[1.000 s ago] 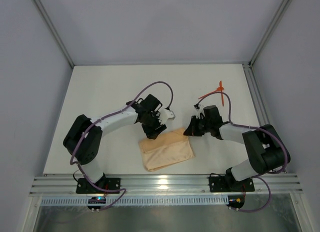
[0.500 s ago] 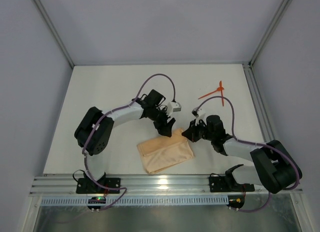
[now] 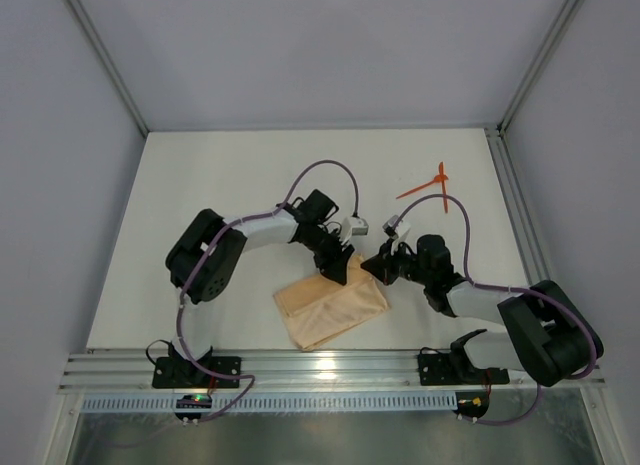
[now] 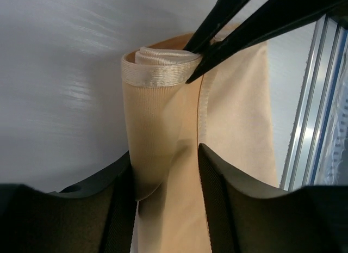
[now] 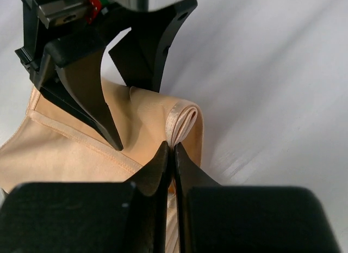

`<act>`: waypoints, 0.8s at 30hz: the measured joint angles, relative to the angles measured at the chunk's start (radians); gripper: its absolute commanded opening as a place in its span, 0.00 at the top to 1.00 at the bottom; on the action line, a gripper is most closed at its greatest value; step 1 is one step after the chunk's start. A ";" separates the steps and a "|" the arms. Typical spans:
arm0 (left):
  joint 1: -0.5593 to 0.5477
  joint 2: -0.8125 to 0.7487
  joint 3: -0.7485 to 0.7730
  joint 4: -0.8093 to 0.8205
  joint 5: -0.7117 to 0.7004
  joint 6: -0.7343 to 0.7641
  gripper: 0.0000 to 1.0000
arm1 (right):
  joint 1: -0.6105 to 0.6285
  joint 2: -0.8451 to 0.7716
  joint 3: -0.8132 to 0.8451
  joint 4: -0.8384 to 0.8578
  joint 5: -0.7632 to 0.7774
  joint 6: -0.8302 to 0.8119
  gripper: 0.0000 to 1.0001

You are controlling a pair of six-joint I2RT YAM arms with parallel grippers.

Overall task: Fold the napkin into a case and place the utensils inside
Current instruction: Smooth out the 2/3-rectangle-folded napkin at the center of the board.

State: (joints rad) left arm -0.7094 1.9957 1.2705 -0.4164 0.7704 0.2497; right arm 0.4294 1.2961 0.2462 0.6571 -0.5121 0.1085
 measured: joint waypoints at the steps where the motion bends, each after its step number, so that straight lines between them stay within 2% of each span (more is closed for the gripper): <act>1: 0.000 0.000 -0.002 -0.007 0.003 0.007 0.55 | 0.000 0.000 0.000 0.007 0.000 -0.002 0.97; 13: 0.071 -0.079 -0.092 -0.142 0.045 0.149 0.55 | 0.000 0.000 0.000 0.029 0.000 -0.025 0.97; 18: 0.080 -0.098 -0.100 -0.161 0.041 0.151 0.70 | 0.000 0.000 0.000 0.029 0.000 -0.026 0.97; 22: 0.074 -0.097 -0.097 -0.180 0.029 0.149 0.75 | 0.000 0.000 0.000 0.029 0.000 -0.027 0.97; 24: 0.066 -0.097 -0.097 -0.185 0.019 0.149 0.82 | 0.000 0.000 0.000 0.030 0.000 -0.027 0.97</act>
State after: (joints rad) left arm -0.6430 1.8984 1.1740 -0.6018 0.7898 0.3988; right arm 0.4290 1.2957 0.2462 0.6872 -0.5117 0.0811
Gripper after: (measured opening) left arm 0.238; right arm 0.065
